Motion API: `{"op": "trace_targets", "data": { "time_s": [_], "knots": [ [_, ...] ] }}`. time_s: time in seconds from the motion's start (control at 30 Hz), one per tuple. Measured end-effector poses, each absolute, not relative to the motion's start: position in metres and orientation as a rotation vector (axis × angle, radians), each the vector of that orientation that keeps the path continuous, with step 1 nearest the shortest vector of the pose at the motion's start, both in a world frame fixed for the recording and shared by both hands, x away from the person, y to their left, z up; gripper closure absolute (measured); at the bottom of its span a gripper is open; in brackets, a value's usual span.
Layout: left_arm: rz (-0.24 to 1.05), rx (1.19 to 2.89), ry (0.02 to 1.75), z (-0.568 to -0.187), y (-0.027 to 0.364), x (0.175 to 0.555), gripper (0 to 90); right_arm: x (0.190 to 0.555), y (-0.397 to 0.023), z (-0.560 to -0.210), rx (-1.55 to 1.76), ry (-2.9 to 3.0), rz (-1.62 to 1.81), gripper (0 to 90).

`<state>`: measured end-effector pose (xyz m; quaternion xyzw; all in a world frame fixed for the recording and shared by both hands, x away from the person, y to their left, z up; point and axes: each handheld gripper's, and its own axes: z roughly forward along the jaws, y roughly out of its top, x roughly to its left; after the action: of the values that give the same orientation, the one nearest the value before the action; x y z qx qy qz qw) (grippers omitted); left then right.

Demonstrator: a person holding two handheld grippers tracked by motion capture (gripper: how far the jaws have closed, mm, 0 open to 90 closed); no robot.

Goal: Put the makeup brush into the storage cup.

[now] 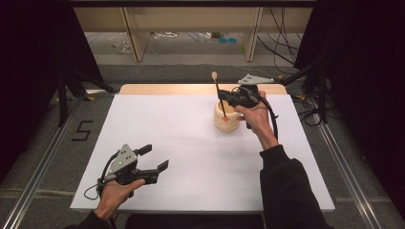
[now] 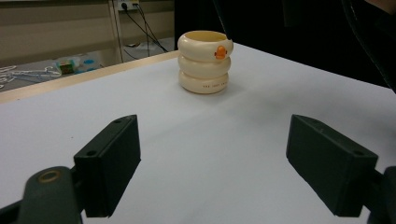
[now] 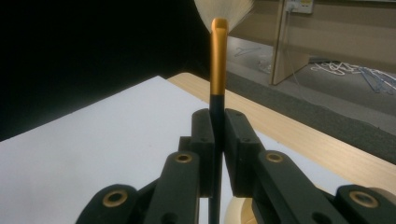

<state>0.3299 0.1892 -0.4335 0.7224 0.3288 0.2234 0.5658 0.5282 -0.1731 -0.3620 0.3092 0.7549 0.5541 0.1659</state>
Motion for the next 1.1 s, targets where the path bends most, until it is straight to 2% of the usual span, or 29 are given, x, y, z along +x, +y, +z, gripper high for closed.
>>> {"op": "trace_targets", "data": {
  "time_s": [0.37,0.7,1.1],
  "knots": [
    [0.522,1.694,0.775,-0.433,0.189,0.329,17.2,0.541,-0.178,-0.356,0.882,2.093,1.57,83.1],
    [0.521,1.697,0.77,-0.433,0.189,0.329,17.2,0.558,-0.191,-0.368,0.942,2.031,1.555,83.0],
    [0.523,1.695,0.767,-0.433,0.189,0.33,17.2,0.562,-0.193,-0.374,0.968,2.016,1.535,83.0]
  ]
}}
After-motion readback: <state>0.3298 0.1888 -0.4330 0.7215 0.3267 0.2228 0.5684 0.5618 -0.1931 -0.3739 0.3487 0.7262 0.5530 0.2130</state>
